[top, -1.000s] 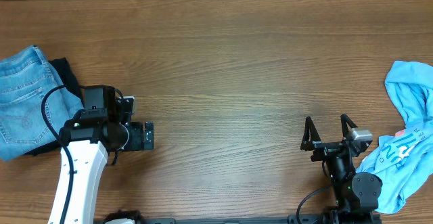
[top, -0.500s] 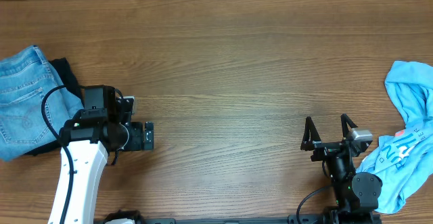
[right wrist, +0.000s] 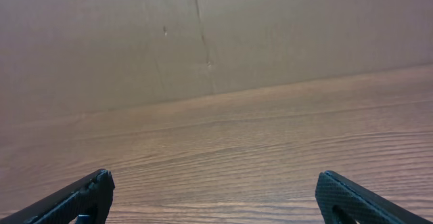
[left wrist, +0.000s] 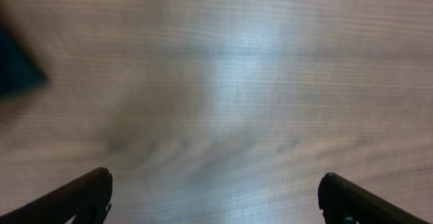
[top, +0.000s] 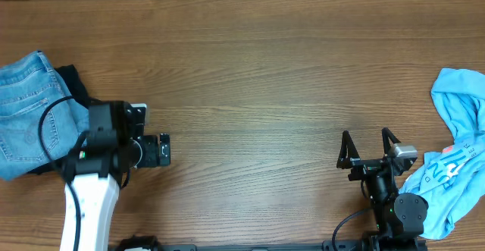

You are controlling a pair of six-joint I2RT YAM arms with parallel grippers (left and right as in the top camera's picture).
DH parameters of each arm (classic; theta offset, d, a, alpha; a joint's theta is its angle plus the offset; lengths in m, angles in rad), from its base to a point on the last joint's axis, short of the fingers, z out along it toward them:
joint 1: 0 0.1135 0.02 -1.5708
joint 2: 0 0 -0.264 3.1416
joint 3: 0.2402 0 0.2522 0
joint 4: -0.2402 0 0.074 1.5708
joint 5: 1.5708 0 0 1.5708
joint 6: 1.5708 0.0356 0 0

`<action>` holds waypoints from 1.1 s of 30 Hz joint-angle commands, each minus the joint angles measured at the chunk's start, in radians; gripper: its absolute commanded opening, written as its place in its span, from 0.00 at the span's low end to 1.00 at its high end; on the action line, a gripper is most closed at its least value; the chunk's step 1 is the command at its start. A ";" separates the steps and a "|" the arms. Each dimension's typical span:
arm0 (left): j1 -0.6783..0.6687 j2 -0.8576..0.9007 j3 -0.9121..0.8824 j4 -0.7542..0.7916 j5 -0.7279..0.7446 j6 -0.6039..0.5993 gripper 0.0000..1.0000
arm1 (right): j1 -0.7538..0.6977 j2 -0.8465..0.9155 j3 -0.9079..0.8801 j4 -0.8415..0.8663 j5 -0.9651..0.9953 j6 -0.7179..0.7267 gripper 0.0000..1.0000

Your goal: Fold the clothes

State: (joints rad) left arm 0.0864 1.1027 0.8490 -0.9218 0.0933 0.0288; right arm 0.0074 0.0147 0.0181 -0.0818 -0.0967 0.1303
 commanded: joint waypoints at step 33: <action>-0.028 -1.100 -0.844 0.852 0.064 -0.065 1.00 | 0.005 -0.012 -0.010 0.006 0.010 0.001 1.00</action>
State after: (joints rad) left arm 0.0528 0.0170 0.0097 -0.0105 0.1429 -0.0196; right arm 0.0074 0.0128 0.0181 -0.0811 -0.0963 0.1307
